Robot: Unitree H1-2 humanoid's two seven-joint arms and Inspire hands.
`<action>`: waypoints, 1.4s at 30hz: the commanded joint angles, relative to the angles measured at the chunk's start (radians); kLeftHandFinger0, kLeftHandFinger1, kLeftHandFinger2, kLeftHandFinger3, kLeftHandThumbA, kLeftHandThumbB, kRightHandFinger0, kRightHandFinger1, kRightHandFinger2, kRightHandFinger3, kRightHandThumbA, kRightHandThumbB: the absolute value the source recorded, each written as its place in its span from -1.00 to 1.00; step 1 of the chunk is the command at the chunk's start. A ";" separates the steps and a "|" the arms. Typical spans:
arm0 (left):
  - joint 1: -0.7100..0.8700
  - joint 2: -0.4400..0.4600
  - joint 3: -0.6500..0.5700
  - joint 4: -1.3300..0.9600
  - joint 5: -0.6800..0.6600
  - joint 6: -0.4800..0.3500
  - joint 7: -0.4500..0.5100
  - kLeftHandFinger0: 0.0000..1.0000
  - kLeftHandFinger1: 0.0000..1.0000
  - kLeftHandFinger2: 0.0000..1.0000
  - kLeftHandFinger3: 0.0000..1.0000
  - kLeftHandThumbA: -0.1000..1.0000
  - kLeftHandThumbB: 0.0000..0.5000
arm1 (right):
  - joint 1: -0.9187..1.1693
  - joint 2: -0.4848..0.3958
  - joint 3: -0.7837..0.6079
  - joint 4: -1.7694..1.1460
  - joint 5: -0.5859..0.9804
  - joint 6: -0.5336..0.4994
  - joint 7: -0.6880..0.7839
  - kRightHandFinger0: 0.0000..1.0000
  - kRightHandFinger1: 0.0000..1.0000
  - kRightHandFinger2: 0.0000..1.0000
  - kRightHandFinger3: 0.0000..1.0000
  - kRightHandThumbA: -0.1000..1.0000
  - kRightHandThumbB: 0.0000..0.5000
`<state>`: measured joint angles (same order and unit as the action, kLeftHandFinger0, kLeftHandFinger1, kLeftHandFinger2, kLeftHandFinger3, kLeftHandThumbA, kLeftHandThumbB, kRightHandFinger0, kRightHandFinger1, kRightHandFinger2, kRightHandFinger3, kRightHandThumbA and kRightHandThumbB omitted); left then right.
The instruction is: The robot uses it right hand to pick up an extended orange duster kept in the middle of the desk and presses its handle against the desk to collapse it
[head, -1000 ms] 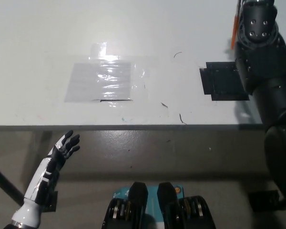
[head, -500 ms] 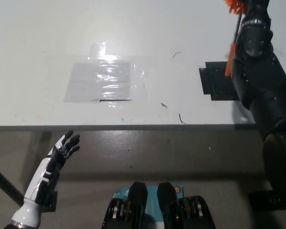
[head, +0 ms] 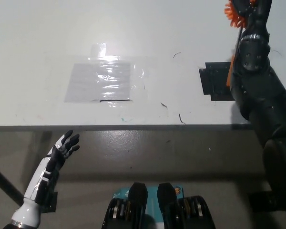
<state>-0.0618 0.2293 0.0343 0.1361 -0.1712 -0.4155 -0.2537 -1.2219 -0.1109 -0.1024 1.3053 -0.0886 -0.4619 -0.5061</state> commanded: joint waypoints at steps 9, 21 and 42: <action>-0.004 0.010 0.015 -0.034 -0.021 -0.020 -0.004 1.00 1.00 1.00 1.00 1.00 0.17 | 0.060 -0.003 -0.008 0.141 0.045 0.114 0.091 -1.00 -0.73 -0.14 -0.23 -1.00 -0.44; -0.009 0.010 0.018 -0.029 -0.026 -0.024 -0.010 1.00 1.00 1.00 1.00 1.00 0.18 | 0.114 -0.003 -0.004 0.151 0.044 0.172 0.114 -1.00 -0.46 0.17 0.04 -1.00 -0.53; -0.015 0.018 0.019 -0.036 -0.021 -0.017 -0.012 1.00 1.00 1.00 1.00 1.00 0.11 | 0.170 -0.021 0.028 0.160 0.040 0.345 0.181 -1.00 -0.74 -0.26 -0.41 -1.00 -0.33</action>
<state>-0.0622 0.2309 0.0510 0.1312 -0.1781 -0.4151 -0.2540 -1.0630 -0.1080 -0.0778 1.4447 -0.0669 -0.2522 -0.3678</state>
